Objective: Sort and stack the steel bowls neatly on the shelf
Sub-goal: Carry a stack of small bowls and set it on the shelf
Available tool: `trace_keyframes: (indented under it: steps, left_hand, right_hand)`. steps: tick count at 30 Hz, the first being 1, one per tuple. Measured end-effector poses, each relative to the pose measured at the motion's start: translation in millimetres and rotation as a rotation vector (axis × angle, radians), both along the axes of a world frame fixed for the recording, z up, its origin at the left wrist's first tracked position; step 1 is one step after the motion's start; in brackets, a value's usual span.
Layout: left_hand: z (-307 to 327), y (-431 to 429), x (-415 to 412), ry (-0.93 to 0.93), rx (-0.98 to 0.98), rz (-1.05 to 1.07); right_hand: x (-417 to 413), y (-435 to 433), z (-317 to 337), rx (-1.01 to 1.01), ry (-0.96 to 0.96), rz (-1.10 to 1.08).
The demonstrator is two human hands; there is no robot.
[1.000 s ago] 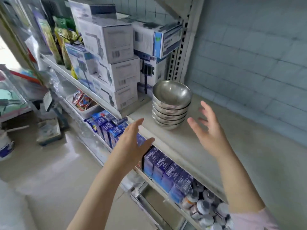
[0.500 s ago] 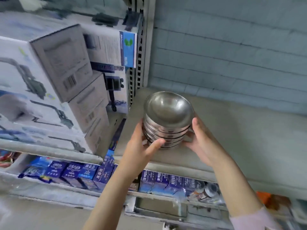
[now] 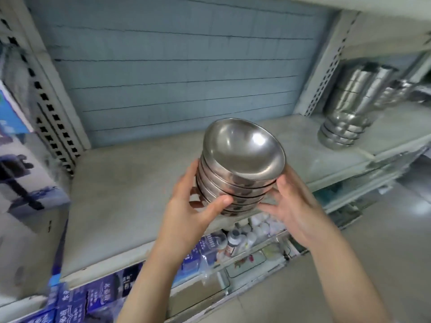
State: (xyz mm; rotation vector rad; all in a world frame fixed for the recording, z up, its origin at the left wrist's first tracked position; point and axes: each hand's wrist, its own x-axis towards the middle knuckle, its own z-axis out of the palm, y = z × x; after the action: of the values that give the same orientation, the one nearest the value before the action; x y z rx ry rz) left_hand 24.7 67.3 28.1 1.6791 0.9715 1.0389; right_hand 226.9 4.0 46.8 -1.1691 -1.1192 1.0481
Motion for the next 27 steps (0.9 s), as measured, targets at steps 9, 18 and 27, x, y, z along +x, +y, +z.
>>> trace_keyframes:
  steps: [9, 18, 27]
  left_hand:
    - [3.8, -70.3, 228.4, -0.113, -0.125, -0.304]
    - [2.6, -88.7, 413.9, -0.081, -0.139, -0.478]
    - [-11.9, -24.5, 596.5, -0.033, -0.154, -0.604]
  right_hand:
    - [192.6, -127.7, -0.1, 0.045, 0.023, -0.318]
    - [360.4, -169.0, 5.4, 0.044, 0.005, -0.496]
    - [523.3, -128.3, 0.7, -0.025, 0.044, -0.600]
